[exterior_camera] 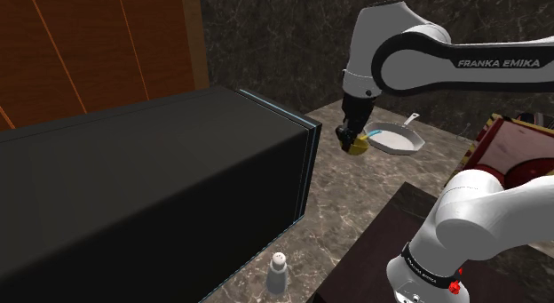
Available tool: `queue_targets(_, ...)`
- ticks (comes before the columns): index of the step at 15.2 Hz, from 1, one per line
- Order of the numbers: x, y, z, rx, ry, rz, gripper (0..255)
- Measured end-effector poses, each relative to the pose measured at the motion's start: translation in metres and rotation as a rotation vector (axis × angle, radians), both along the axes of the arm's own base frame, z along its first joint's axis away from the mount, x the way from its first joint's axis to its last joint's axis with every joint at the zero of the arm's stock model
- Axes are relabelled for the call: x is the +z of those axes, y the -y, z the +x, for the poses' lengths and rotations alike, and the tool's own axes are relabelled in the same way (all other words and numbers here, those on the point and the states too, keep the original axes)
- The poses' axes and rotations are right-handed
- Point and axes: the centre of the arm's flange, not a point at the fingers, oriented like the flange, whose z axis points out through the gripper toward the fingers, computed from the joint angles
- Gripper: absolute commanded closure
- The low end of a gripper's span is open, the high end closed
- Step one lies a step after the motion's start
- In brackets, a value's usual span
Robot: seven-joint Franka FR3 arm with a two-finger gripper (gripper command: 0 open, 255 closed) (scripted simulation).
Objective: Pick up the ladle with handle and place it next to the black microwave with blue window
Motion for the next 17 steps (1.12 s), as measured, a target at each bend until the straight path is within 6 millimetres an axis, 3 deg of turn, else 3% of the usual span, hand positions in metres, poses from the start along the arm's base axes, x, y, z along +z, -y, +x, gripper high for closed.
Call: queue_targets(17, 0.09, 0.0, -0.001, 0.0, 0.0, 0.0, 255)
